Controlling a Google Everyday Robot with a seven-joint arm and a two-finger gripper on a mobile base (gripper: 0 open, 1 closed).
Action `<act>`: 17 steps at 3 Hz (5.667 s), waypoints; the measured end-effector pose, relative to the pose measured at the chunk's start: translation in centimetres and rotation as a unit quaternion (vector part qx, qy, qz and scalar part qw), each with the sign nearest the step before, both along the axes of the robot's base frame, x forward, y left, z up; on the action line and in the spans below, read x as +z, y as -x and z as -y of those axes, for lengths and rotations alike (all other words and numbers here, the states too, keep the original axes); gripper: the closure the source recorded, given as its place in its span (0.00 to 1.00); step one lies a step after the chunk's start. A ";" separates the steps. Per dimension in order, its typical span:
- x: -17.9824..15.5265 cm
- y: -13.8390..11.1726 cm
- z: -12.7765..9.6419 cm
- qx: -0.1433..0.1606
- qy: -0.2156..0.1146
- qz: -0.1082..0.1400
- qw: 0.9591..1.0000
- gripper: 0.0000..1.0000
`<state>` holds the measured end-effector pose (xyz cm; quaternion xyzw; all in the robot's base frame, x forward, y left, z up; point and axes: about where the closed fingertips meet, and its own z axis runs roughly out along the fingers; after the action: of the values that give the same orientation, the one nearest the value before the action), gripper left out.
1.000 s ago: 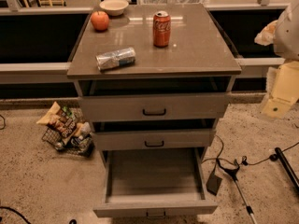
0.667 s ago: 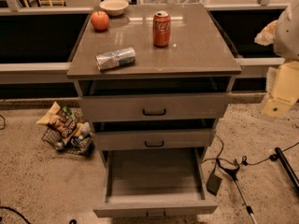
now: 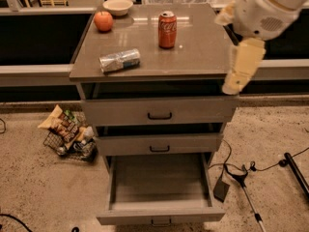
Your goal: Place redbull can into bottom drawer
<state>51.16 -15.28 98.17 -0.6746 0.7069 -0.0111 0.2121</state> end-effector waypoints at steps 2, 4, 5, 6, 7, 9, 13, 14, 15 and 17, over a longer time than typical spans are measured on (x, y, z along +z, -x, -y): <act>0.8 -6.8 -9.9 0.104 -0.113 0.046 0.987 0.00; -0.8 -8.8 -12.0 0.121 -0.129 0.041 0.983 0.00; -2.7 -12.6 -14.8 0.132 -0.135 0.045 0.981 0.00; -4.7 -16.2 -18.5 0.143 -0.160 0.048 0.976 0.00; -6.7 -18.9 -21.7 0.153 -0.187 0.045 0.969 0.00; -10.3 -21.4 -25.5 0.166 -0.184 0.024 0.968 0.00; -14.9 -21.6 -27.2 0.198 -0.161 -0.036 0.966 0.33; -14.9 -21.5 -27.1 0.203 -0.170 -0.038 0.963 0.57; -12.6 -21.0 -26.5 0.211 -0.200 -0.009 0.957 0.80; -7.3 -14.2 -23.9 0.169 -0.308 0.044 0.935 1.00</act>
Offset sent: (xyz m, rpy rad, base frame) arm 0.0926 0.1478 0.0141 0.3980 -0.1272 0.2902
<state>65.41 8.61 90.86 -0.6844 0.5416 0.2134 0.4390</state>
